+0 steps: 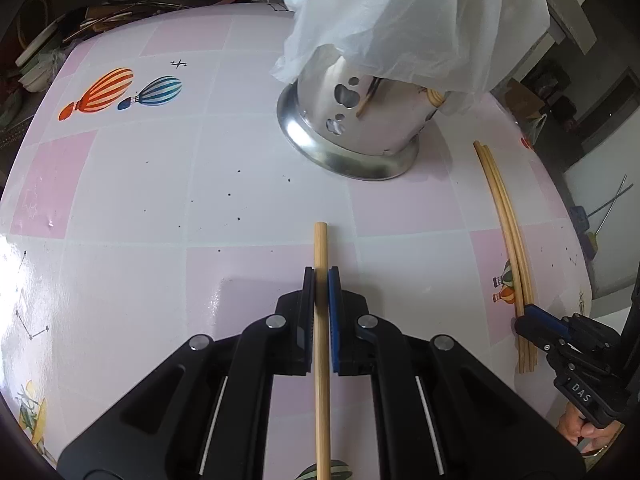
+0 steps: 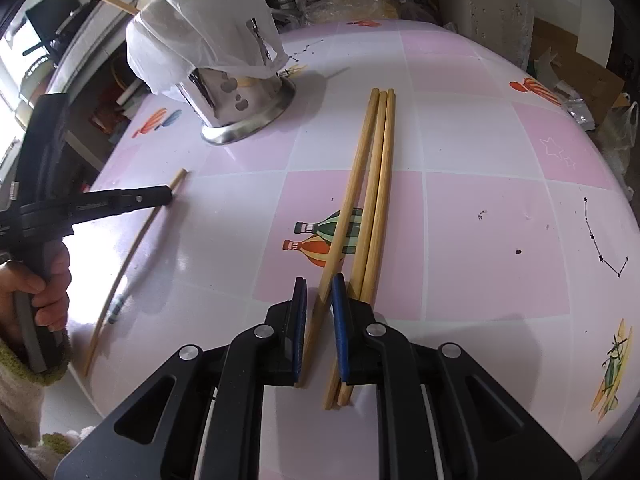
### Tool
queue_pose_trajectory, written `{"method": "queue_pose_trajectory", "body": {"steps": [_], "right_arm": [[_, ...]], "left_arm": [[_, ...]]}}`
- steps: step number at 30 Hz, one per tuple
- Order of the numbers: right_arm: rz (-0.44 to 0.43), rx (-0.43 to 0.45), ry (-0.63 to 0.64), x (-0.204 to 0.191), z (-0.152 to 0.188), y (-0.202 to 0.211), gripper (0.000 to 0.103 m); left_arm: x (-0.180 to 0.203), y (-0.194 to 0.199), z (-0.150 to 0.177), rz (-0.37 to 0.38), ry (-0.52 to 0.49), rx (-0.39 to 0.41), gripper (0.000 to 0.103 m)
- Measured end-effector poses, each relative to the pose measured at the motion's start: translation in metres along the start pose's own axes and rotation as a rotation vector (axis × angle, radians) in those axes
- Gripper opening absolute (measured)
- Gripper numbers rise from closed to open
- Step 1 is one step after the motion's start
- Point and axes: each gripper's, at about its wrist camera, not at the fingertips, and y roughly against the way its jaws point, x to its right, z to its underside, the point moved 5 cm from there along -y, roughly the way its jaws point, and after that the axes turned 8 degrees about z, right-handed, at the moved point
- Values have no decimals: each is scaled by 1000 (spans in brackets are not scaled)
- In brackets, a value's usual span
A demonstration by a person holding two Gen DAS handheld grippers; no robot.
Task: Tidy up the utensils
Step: 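Close the left tool on a single chopstick and lift it, then close the right tool on a chopstick while the left tool holds its chopstick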
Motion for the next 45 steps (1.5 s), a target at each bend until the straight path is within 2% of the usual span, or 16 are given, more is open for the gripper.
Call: {"method": "queue_pose_trajectory", "body": {"steps": [7, 15, 21, 24, 27, 31, 37, 45], "right_arm": [[68, -11, 28, -9, -3, -3, 9], [-19, -102, 25, -19, 33, 15, 7], [-45, -155, 98, -33, 55, 30, 7], [-37, -116, 135, -39, 41, 36, 9], [-49, -64, 152, -43, 16, 38, 19], [-46, -13, 195, -55, -24, 24, 20], [-31, -14, 259, -72, -65, -11, 20], [31, -24, 311, -85, -84, -38, 20]], "left_arm": [[-7, 4, 5, 14, 14, 13, 6], [-10, 5, 8, 25, 30, 23, 6], [-11, 5, 6, 30, 28, 23, 6], [-11, 5, 6, 34, 28, 19, 6], [-12, 4, 5, 39, 30, 16, 6], [-12, 3, 4, 46, 33, 16, 6], [-12, 3, 4, 50, 35, 15, 6], [-14, 4, 3, 62, 39, 10, 6]]}}
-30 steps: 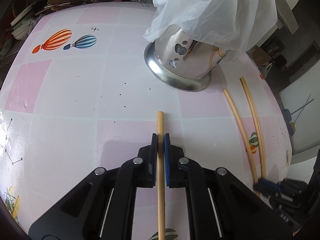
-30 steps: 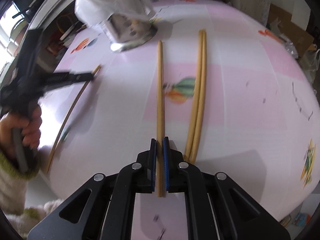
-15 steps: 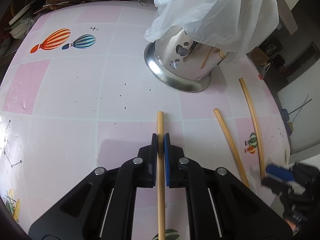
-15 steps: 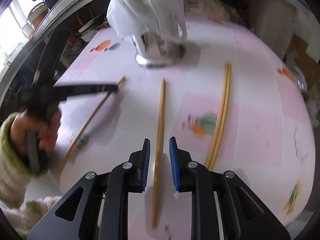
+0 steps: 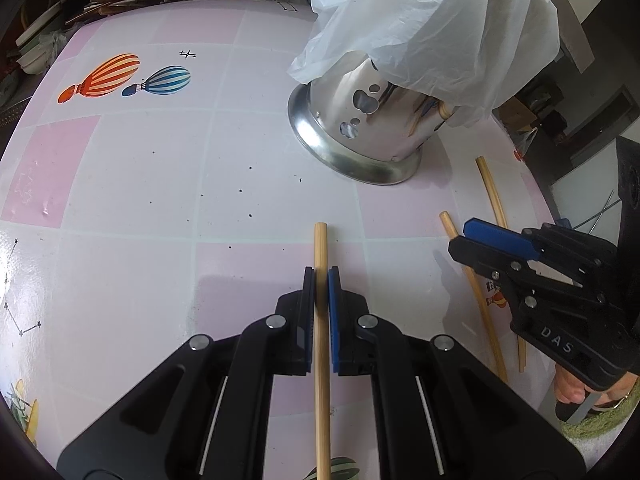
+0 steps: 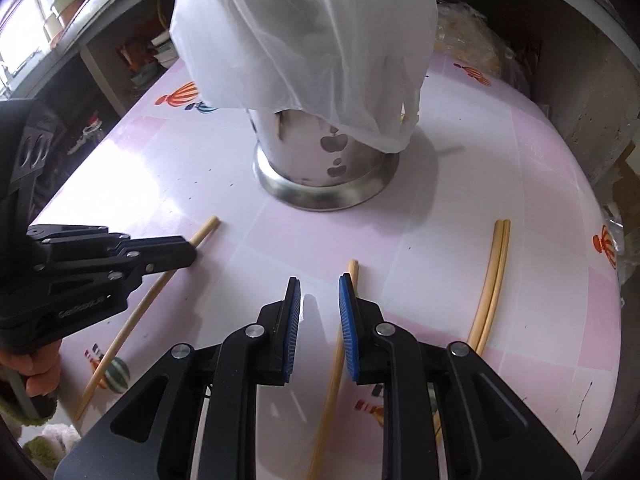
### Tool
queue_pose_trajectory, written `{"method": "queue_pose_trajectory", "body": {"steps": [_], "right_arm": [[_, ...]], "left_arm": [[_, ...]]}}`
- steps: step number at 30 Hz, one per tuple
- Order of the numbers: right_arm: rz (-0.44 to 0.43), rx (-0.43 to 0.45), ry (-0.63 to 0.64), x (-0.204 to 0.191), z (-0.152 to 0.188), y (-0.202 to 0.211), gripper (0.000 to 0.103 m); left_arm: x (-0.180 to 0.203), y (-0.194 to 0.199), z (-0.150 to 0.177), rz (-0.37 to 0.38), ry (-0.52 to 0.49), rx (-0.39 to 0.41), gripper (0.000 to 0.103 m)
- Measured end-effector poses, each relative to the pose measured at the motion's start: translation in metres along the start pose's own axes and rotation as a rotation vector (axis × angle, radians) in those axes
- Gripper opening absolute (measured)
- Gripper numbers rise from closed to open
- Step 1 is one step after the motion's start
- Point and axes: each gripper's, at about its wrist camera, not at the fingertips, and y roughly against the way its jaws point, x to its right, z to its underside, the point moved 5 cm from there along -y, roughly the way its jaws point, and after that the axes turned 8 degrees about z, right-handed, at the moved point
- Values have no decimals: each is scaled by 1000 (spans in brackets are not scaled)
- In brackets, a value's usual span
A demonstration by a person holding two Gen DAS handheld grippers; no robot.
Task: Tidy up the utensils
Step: 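Close the right tool on a chopstick while the left tool holds its chopstick, then carry both chopsticks to the holder and lower them in with both tools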
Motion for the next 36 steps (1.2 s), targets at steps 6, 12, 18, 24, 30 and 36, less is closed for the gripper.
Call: {"method": "queue_pose_trajectory", "body": {"steps": [6, 12, 18, 24, 30, 36], "right_arm": [[15, -3, -3, 7, -4, -2, 20], [3, -25, 14, 4, -3, -8, 20], [-5, -56, 15, 4, 3, -18, 18], [-4, -26, 0, 5, 8, -16, 7], [-53, 23, -81, 14, 10, 0, 7], [-107, 169, -199, 45, 4, 62, 7]], "left_arm": [[1, -2, -1, -3, -1, -2, 6], [4, -5, -1, -7, 1, -2, 6], [6, -7, -2, -11, -2, 3, 6], [8, -8, -2, -18, -5, 3, 6], [10, -10, -2, -31, -11, 3, 6], [10, -9, -1, -54, -29, 21, 6]]}}
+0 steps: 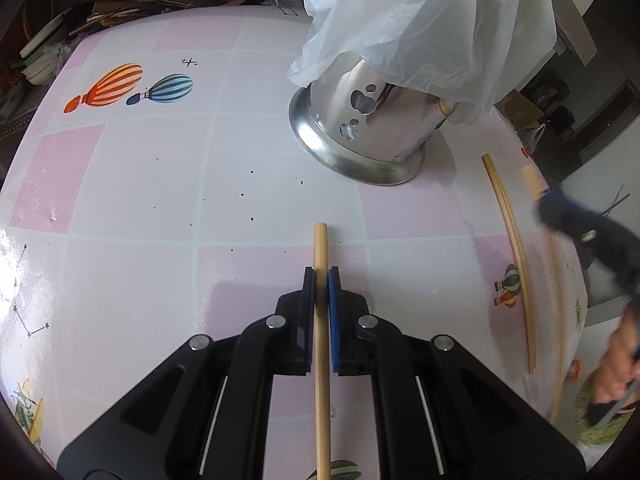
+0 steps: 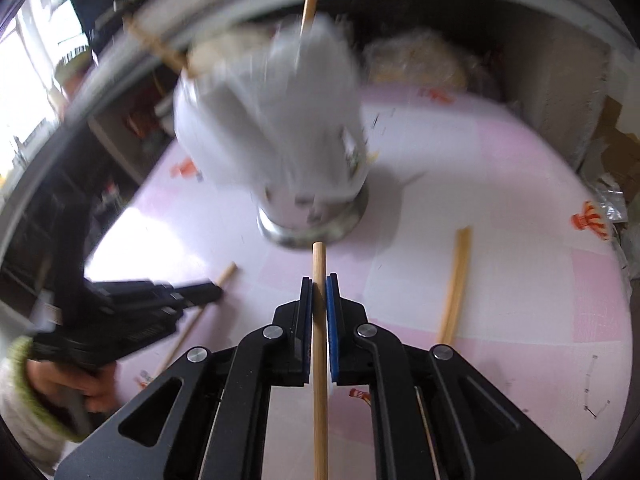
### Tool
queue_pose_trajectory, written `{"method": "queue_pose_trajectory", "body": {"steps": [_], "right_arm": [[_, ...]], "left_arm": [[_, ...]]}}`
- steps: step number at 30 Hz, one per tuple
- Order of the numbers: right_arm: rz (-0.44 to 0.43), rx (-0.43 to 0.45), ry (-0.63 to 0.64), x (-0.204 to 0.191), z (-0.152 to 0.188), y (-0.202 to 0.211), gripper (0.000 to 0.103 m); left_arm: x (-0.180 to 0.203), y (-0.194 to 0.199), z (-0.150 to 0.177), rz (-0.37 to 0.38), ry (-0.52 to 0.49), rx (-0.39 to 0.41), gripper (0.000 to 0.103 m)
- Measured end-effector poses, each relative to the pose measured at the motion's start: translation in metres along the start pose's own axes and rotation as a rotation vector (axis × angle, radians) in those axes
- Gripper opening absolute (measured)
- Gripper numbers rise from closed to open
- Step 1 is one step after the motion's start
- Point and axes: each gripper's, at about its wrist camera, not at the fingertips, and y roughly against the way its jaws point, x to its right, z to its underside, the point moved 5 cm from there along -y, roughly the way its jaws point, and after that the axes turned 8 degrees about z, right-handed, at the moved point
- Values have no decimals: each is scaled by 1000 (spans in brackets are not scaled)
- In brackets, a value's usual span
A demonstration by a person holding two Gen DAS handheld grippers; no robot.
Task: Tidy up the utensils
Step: 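Carry both chopsticks to the holder and lower them in with both tools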
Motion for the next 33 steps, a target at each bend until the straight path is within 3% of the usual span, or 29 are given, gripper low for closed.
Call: {"method": "queue_pose_trajectory", "body": {"steps": [6, 12, 22, 29, 33], "right_arm": [[14, 165, -43, 19, -8, 72, 7], [-45, 254, -102, 39, -11, 115, 7], [-136, 300, -151, 38, -5, 135, 7], [-160, 315, -162, 39, -5, 137, 7], [-166, 317, -165, 40, -4, 138, 7]], "left_arm": [[6, 23, -2, 22, -8, 56, 6], [21, 74, -8, 97, -14, 163, 6], [66, 184, -27, 256, -84, 385, 6], [96, 258, -63, 331, -135, 550, 6], [115, 301, -92, 336, -184, 678, 6]]}}
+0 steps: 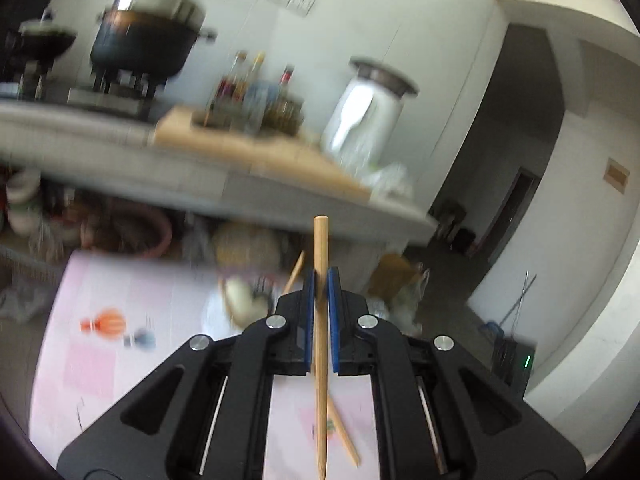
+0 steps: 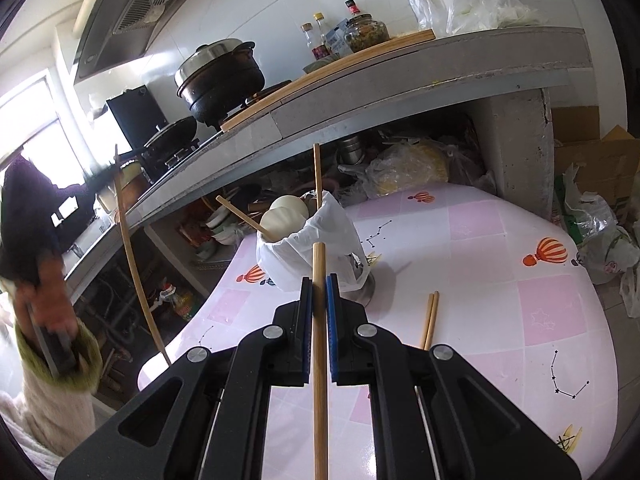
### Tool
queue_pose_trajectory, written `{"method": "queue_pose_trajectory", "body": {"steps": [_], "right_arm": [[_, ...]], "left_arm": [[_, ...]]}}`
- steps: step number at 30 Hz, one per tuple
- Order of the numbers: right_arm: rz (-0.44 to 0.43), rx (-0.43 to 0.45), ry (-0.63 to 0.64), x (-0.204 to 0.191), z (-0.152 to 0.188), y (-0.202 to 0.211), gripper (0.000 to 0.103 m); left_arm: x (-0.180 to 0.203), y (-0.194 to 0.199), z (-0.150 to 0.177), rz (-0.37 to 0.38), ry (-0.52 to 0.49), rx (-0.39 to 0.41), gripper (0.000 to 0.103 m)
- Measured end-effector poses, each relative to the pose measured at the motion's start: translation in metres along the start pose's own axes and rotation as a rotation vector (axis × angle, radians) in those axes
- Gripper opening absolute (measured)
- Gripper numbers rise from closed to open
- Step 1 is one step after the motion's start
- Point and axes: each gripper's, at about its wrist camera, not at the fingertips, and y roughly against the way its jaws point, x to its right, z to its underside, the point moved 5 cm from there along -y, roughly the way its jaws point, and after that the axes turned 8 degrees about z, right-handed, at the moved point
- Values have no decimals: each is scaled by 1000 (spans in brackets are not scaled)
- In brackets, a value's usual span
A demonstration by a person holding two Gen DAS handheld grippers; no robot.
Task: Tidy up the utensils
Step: 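Carry both chopsticks to the holder and lower them in with both tools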
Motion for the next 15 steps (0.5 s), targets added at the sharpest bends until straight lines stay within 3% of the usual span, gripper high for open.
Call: {"method": "queue_pose_trajectory", "body": {"steps": [7, 15], "right_arm": [[-6, 1, -13, 3, -1, 0, 7], [-4, -12, -22, 8, -2, -7, 7]], "left_arm": [[6, -22, -64, -58, -74, 146, 6], [-20, -85, -75, -135, -107, 156, 6]]}}
